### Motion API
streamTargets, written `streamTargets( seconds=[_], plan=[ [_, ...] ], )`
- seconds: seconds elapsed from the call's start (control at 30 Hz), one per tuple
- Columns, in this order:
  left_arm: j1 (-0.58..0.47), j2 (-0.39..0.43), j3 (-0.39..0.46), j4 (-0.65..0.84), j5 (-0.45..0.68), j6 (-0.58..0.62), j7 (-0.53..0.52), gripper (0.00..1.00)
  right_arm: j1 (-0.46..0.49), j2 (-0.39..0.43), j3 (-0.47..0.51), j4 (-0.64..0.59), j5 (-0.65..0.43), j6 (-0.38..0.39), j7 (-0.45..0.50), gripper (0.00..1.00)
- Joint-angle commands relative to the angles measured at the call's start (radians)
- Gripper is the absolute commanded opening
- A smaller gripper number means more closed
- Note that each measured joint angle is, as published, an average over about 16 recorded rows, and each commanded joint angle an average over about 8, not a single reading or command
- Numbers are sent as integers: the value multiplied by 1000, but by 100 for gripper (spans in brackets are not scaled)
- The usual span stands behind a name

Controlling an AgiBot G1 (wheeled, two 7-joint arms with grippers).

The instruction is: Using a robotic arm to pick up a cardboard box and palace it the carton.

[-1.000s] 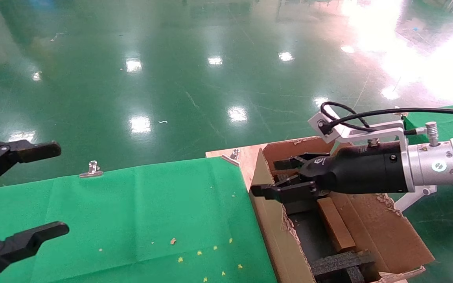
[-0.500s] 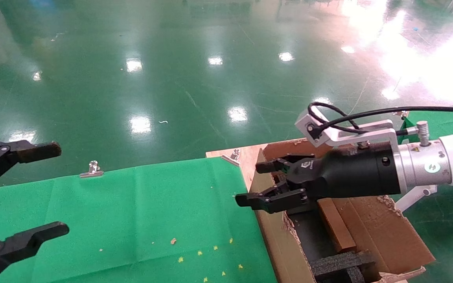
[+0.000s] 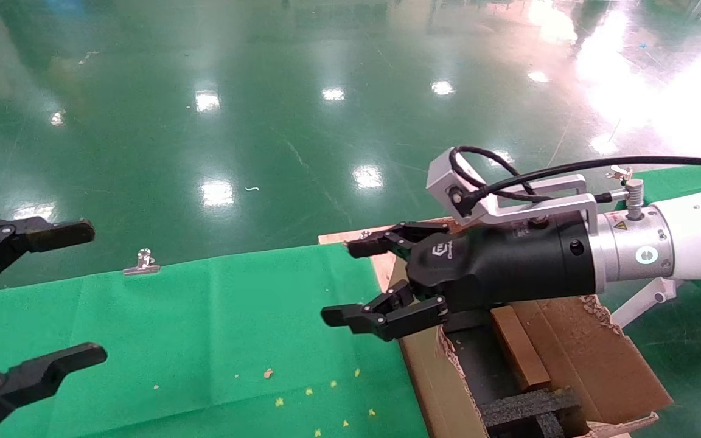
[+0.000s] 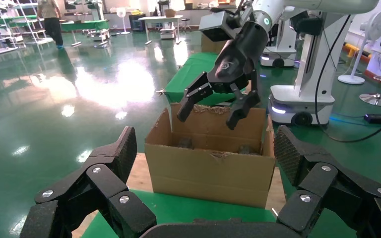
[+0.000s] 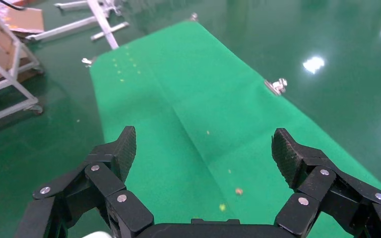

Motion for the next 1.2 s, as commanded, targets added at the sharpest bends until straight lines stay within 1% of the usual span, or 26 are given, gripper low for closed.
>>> streamTargets(
  seconds=[0.03, 1.03, 1.2],
  plan=[
    [0, 0, 0, 0, 0, 0, 0, 100, -28, -10, 45, 0, -1, -17, -15, 100],
    [0, 0, 0, 0, 0, 0, 0, 100, -456, -156, 726, -3, -20, -274, -237, 100],
    [0, 0, 0, 0, 0, 0, 0, 100, -516, -176, 823, -3, -22, -310, -266, 100]
  ],
)
